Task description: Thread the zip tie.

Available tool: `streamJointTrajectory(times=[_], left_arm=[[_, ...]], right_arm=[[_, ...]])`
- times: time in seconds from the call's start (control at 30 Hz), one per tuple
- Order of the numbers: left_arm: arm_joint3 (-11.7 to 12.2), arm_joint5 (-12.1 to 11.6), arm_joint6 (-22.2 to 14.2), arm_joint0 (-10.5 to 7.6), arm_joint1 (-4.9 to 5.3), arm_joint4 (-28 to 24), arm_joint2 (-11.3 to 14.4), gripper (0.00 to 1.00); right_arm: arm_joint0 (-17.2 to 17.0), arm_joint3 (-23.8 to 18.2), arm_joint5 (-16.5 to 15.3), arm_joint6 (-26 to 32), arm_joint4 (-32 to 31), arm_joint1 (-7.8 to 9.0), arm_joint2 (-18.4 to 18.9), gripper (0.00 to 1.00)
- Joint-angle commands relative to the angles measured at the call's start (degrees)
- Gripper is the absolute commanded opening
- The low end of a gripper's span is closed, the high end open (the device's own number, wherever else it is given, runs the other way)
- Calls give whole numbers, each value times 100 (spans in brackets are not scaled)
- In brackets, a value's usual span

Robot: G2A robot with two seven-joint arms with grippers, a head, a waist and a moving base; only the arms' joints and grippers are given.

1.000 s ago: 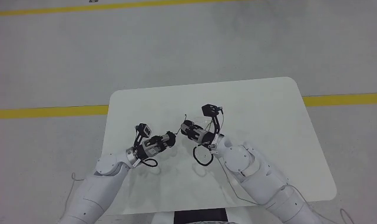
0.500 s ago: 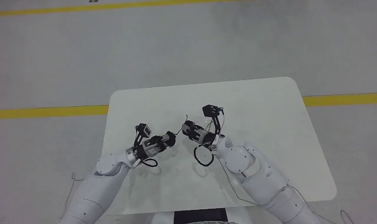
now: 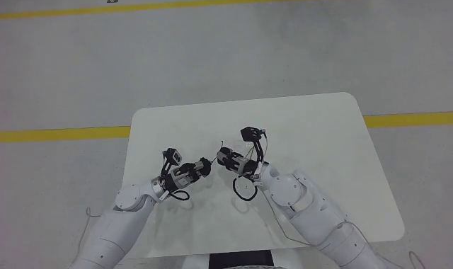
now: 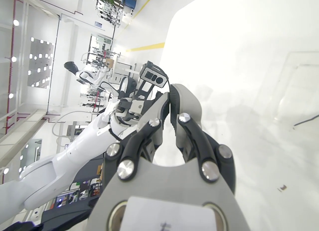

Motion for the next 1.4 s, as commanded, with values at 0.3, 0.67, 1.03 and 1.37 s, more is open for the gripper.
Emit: streamJointTrajectory(times=[0.3,0.67,1.03,1.37], left_arm=[[0,0,0,0,0,0,0,0],[0,0,0,0,0,0,0,0],[0,0,0,0,0,0,0,0],[0,0,0,0,0,0,0,0]], right_arm=[[76,98,54,30,-27,-16,31,0],[95,106,-50,153,64,-13,108,0],[199,206,-93,245,106,-36,87,0],[264,272,-188,361,154,-58,22,0]])
